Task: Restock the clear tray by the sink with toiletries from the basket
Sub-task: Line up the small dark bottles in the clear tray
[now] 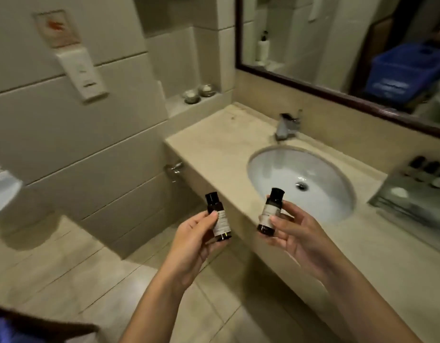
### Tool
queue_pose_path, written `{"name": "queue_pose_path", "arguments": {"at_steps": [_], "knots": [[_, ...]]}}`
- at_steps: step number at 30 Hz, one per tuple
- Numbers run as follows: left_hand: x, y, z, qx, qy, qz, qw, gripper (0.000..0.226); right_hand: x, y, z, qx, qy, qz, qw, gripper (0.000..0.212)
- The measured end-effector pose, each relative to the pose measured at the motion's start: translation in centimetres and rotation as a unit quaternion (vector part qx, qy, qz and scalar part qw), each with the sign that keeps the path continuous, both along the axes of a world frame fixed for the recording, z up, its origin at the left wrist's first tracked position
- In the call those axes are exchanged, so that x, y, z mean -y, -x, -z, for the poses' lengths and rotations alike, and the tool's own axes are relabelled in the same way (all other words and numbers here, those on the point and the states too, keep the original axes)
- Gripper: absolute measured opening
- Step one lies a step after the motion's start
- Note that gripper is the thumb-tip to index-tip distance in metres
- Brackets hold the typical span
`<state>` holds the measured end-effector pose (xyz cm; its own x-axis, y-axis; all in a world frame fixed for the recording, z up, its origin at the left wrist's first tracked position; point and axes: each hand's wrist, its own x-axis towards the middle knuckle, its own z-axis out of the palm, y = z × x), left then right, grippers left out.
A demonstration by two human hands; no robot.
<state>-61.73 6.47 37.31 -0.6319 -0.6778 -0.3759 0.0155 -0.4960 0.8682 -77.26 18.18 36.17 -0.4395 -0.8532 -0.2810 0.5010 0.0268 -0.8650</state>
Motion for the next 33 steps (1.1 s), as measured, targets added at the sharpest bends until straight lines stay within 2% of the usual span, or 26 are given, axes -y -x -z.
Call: {"name": "queue_pose_path", "arguments": {"at_steps": [3, 5, 7, 9, 10, 12, 14, 19, 21, 26, 33], "knots": [[-2.7, 7.4, 1.1, 0.006, -0.021, 0.062, 0.998, 0.018, -5.0, 6.2, 1.3, -0.016, -0.053, 0.079, 0.995, 0.062], [-4.5, 11.8, 1.5, 0.009, -0.037, 0.104, 0.994, 0.016, -8.3, 9.7, 1.5, -0.019, -0.078, 0.135, 0.988, 0.057], [-5.8, 15.5, 1.6, 0.019, -0.042, 0.144, 0.988, 0.018, -11.1, 12.3, 1.7, -0.018, -0.089, 0.184, 0.979, 0.063], [-6.8, 19.4, 1.7, 0.024, -0.036, 0.197, 0.979, 0.019, -13.6, 14.7, 1.8, -0.021, -0.091, 0.233, 0.968, 0.081], [-7.2, 21.2, 1.8, 0.025, -0.033, 0.223, 0.974, 0.019, -14.6, 15.9, 1.9, -0.02, -0.094, 0.257, 0.962, 0.078], [-7.7, 24.4, 2.1, 0.029, -0.029, 0.259, 0.965, 0.018, -16.2, 17.8, 2.3, -0.008, -0.087, 0.302, 0.949, 0.049], [-8.1, 28.0, 2.4, 0.031, -0.033, 0.293, 0.955, 0.018, -17.4, 19.7, 2.6, 0.008, -0.092, 0.352, 0.931, 0.037], [-8.3, 36.7, 3.4, 0.04, -0.032, 0.38, 0.924, 0.016, -18.8, 24.2, 2.8, 0.024, -0.097, 0.469, 0.877, 0.044], [-8.2, 40.3, 3.4, 0.046, -0.036, 0.409, 0.911, 0.016, -19.3, 25.9, 2.3, 0.019, -0.092, 0.51, 0.855, 0.041], [-8.4, 47.9, 3.4, 0.031, 0.033, 0.475, 0.879, 0.016, -20.2, 28.4, 1.8, 0.012, -0.078, 0.562, 0.823, 0.028], [-11.9, 53.8, 5.5, 0.035, 0.067, 0.519, 0.852, 0.014, -23.3, 30.5, 3.3, 0.014, -0.1, 0.605, 0.79, 0.039]]}}
